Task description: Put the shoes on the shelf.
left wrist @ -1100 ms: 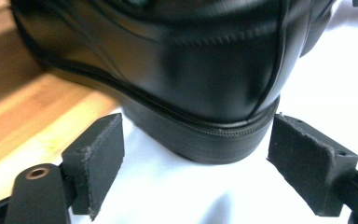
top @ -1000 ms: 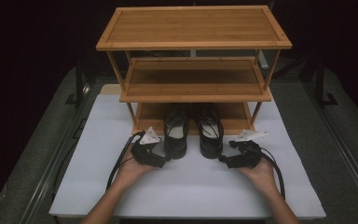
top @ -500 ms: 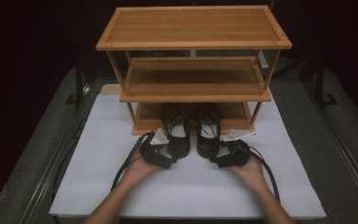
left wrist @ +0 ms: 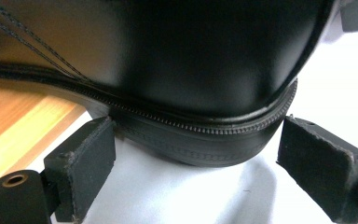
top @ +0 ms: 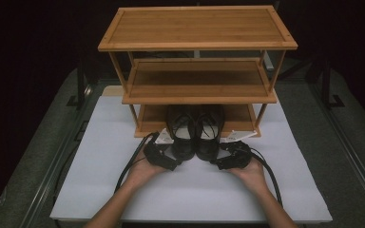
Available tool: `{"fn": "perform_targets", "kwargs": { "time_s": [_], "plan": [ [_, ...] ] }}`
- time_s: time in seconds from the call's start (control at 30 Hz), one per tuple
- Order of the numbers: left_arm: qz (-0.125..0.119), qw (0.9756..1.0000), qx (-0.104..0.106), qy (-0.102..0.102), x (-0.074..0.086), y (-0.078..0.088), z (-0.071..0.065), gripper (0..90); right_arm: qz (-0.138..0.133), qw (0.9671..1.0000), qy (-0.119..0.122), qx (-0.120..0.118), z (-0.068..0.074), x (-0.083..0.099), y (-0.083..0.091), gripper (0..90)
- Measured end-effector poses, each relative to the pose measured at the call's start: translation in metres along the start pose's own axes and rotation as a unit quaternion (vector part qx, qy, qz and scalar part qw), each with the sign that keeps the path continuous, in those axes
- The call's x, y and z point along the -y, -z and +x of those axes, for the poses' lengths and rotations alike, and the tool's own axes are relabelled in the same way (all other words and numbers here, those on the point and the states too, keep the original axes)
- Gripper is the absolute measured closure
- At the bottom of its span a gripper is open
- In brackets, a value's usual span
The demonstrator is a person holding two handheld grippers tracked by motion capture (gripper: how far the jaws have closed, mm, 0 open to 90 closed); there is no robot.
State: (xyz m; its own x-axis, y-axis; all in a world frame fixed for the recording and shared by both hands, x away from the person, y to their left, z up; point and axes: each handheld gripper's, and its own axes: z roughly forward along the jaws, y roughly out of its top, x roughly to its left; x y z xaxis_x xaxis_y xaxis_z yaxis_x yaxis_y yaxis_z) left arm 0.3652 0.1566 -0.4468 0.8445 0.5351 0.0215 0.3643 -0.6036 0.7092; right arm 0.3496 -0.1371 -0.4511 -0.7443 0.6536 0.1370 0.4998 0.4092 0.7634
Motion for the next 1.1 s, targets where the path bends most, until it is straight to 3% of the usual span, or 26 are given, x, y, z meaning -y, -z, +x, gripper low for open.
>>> {"fn": "perform_targets", "kwargs": {
  "time_s": [0.07,0.3,0.5,0.73,0.9,1.07,1.1],
  "plan": [
    [-0.012,0.9998,0.004,0.014,-0.002,0.002,0.0,10.9,0.002,1.0,0.001,0.001,0.0,0.001,-0.001,21.1],
    [-0.051,0.9981,0.004,0.032,-0.008,0.008,0.002,10.8,-0.013,0.9998,-0.004,0.013,0.002,-0.005,0.004,19.7],
    [-0.066,0.997,-0.004,0.039,-0.02,0.005,0.015,9.2,-0.032,0.9991,-0.017,0.021,-0.006,-0.017,0.004,18.2],
    [-0.062,0.996,-0.013,0.062,-0.027,-0.011,0.035,7.7,-0.032,0.9983,-0.019,0.044,-0.018,-0.032,-0.01,18.0],
    [-0.057,0.9963,-0.026,0.06,-0.034,-0.021,0.048,7.7,-0.032,0.997,-0.023,0.067,-0.027,-0.041,-0.021,18.0],
    [-0.055,0.9949,-0.035,0.077,-0.037,-0.032,0.055,7.2,-0.034,0.9952,-0.023,0.088,-0.033,-0.046,-0.03,17.8],
    [-0.045,0.9957,-0.038,0.071,-0.036,-0.034,0.057,7.0,-0.029,0.9952,-0.02,0.092,-0.034,-0.046,-0.033,17.7]
  ]
}}
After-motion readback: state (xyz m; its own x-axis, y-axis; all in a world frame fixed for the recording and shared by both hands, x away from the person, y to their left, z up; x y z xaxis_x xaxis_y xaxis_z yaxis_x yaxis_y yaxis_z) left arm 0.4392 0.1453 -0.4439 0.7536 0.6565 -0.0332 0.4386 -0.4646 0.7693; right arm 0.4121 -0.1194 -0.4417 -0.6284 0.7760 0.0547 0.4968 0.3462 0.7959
